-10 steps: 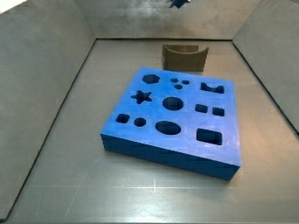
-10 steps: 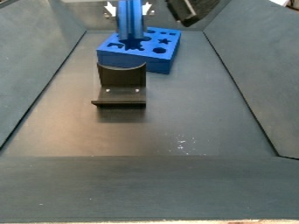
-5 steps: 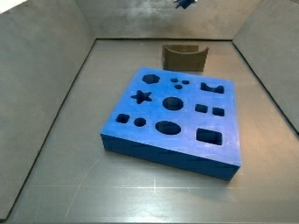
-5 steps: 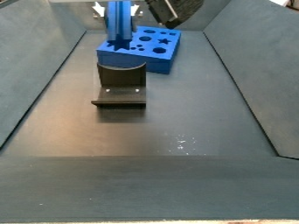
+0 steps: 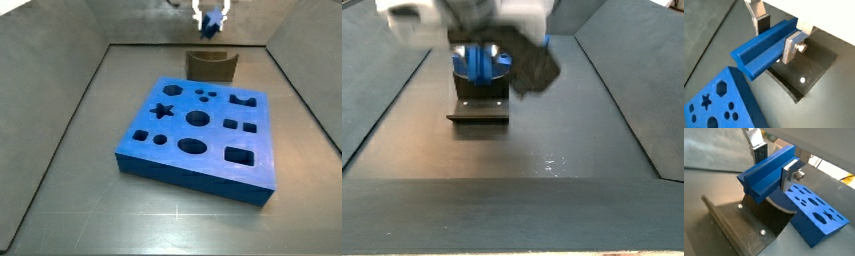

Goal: Pick up the star object. Move up. Place the star object on the fixture. Regrasp the star object. Move to above the board. Insert the star object.
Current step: Place the star object on the fixture.

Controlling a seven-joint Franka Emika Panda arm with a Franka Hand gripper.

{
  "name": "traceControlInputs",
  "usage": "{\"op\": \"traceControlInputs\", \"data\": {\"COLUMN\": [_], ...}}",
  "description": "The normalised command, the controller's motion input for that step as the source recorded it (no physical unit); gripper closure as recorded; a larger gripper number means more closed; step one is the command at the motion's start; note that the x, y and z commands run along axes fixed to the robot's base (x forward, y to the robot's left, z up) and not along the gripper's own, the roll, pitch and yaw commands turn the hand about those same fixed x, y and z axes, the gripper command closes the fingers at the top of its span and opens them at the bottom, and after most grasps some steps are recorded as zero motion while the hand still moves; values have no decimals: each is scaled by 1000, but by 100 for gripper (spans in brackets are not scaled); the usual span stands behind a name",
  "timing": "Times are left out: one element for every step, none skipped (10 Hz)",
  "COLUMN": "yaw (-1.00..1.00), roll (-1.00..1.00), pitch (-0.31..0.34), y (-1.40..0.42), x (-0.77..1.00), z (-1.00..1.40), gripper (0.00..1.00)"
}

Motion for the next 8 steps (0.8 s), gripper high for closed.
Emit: {"op": "traceControlInputs", "data": {"yaw": [-135, -121, -118, -109, -104, -106, -100, -86], "roll": [-881, -601, -492, -284, -203, -163, -132, -117], "pitch": [61, 54, 51, 52, 40, 24, 15, 4], "y": [115, 123, 128, 107, 75, 65, 94, 111], "x": [182, 198, 205, 172, 142, 104, 92, 73], "z": [-1000, -1000, -1000, -805, -611, -355, -264, -237], "gripper": [100, 100, 100, 100, 100, 100, 100, 100]}}
